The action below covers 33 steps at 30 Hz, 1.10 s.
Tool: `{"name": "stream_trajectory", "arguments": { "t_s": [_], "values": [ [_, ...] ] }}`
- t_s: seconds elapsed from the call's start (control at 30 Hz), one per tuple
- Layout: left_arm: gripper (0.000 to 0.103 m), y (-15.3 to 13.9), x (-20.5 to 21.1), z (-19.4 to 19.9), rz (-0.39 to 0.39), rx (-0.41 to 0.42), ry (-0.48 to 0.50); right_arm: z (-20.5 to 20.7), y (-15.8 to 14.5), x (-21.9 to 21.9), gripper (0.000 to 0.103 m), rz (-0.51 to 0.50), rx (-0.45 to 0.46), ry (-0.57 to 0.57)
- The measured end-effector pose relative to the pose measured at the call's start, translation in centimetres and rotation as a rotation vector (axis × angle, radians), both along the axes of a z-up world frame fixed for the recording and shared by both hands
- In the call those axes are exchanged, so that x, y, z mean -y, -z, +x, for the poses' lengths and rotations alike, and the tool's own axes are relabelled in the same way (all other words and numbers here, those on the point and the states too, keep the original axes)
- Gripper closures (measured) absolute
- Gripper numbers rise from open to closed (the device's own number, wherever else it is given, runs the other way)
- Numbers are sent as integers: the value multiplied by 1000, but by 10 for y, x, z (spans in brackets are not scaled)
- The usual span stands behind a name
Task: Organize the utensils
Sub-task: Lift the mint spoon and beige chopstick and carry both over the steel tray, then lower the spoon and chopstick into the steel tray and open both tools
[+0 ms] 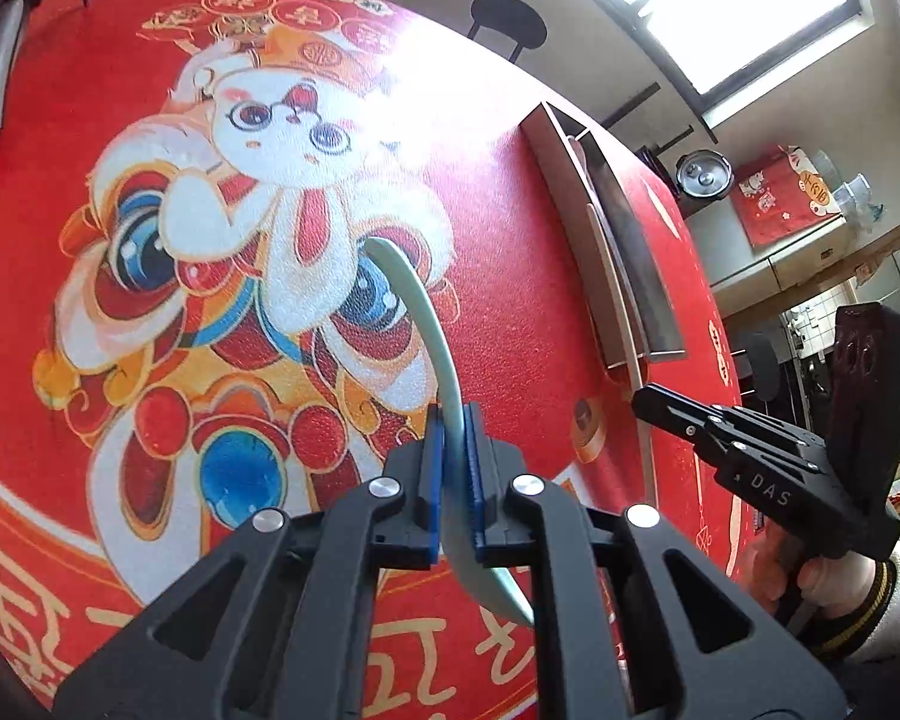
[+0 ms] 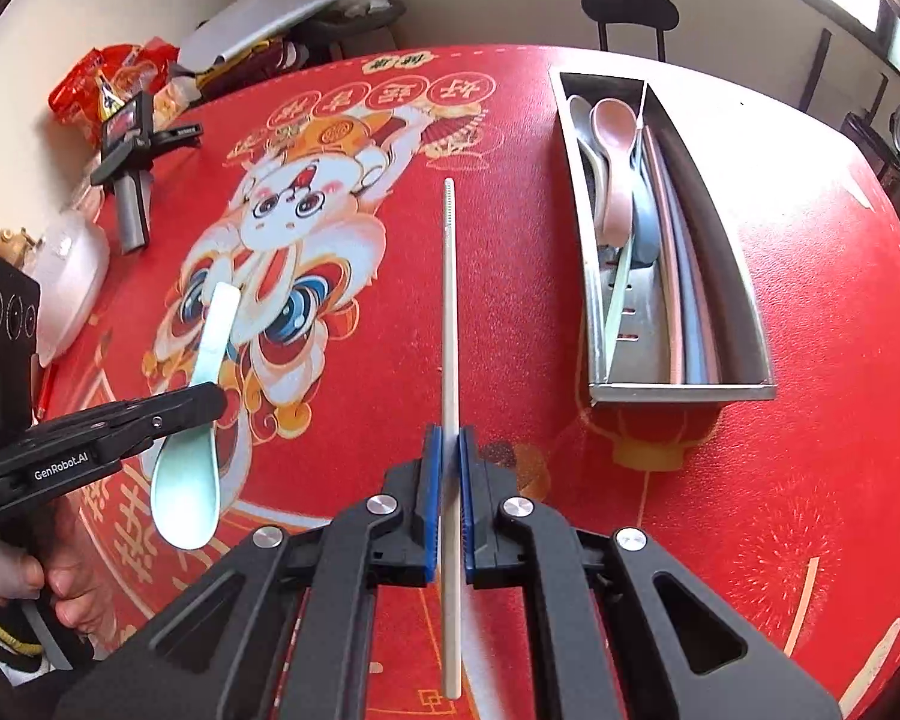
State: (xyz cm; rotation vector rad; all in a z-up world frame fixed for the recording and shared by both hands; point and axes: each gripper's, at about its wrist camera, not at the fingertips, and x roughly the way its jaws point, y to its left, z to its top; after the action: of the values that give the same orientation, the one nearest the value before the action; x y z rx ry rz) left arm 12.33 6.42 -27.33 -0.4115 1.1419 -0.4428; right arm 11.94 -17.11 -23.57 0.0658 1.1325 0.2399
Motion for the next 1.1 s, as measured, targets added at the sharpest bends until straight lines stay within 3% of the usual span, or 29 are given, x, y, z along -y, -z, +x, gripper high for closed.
{"name": "stream_trajectory", "arguments": {
  "t_s": [0.13,0.43,0.6,0.8,1.1],
  "values": [
    [92,-22,-12,-4,34,63,-33,-2,-13,13,97,29,26,44],
    [92,-39,-10,-3,35,70,-9,-2,-20,45,97,41,10,137],
    [92,-44,13,11,42,75,42,5,-24,64,97,37,22,148],
    [92,-52,56,33,-5,58,102,30,-33,94,97,29,45,178],
    [92,-60,150,104,3,91,215,89,-30,119,97,30,67,194]
  ]
}}
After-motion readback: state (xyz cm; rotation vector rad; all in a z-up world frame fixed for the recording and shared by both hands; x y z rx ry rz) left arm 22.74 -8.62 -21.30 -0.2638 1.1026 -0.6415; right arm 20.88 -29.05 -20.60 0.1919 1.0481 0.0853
